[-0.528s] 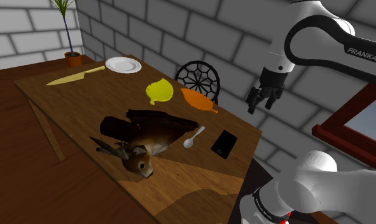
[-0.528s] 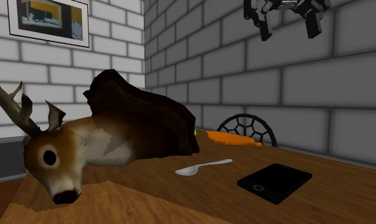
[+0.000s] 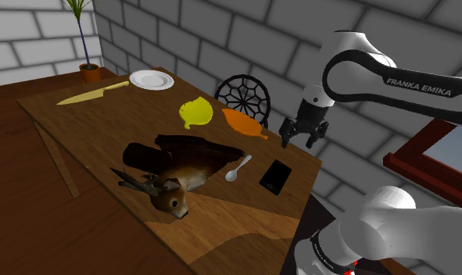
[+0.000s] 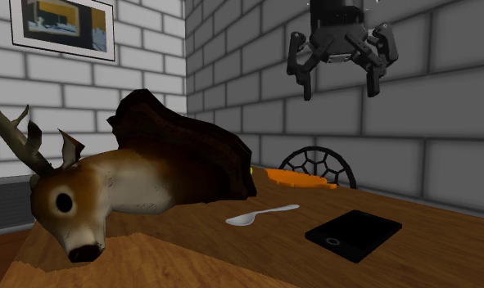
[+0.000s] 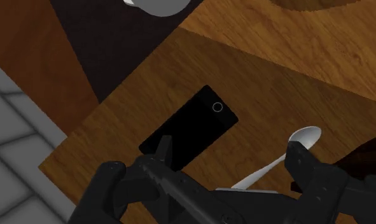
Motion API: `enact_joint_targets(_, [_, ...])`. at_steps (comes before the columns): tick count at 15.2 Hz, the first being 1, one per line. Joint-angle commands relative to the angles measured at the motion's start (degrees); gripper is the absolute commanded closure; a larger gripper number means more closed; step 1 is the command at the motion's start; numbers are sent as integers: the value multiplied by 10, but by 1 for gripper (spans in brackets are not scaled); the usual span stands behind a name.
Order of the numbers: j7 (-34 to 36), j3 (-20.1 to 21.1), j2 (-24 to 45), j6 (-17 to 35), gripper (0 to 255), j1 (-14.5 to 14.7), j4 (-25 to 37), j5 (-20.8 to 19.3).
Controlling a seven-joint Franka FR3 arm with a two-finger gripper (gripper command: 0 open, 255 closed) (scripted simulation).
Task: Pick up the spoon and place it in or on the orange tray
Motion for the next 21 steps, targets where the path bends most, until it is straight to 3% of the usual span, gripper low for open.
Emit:
enact_joint_targets(1, [45,9,17,54,0,-8,-25,23])
enact_joint_targets(9, [198,50,138,283,0,-27,-80,115])
enact_joint_targets(16, [302,74,300,493,0,-32,-73,199])
enact_joint_targets(21, [296,78,344,540,0,-25,-74,218])
